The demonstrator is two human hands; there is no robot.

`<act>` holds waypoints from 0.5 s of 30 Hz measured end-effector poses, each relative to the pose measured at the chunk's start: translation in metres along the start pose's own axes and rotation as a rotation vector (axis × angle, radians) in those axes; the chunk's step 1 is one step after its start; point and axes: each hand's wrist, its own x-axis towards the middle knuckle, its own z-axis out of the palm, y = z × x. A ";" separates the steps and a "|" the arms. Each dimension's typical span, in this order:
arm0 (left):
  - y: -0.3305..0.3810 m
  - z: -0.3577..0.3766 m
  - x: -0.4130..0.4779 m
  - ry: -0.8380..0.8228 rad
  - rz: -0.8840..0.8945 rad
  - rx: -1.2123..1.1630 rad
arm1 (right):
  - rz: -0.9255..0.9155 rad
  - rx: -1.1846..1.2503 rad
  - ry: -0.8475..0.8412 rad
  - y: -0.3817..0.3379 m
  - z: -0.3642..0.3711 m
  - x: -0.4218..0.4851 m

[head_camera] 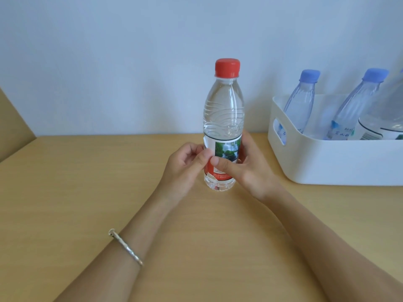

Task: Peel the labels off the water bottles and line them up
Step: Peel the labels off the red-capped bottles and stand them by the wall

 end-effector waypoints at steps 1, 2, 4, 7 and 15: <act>0.000 -0.001 0.000 -0.005 0.017 0.008 | -0.005 -0.002 -0.001 -0.001 0.000 0.000; 0.000 -0.001 -0.001 -0.010 0.037 0.020 | -0.011 -0.006 -0.001 -0.001 0.001 0.000; -0.001 -0.003 -0.002 -0.021 0.078 0.062 | -0.017 -0.012 0.004 -0.002 0.001 0.000; -0.001 -0.001 -0.004 0.017 0.115 0.155 | -0.019 -0.029 0.020 -0.001 0.002 -0.001; 0.003 0.004 -0.005 0.186 0.223 0.408 | -0.032 -0.056 0.024 0.000 0.003 -0.001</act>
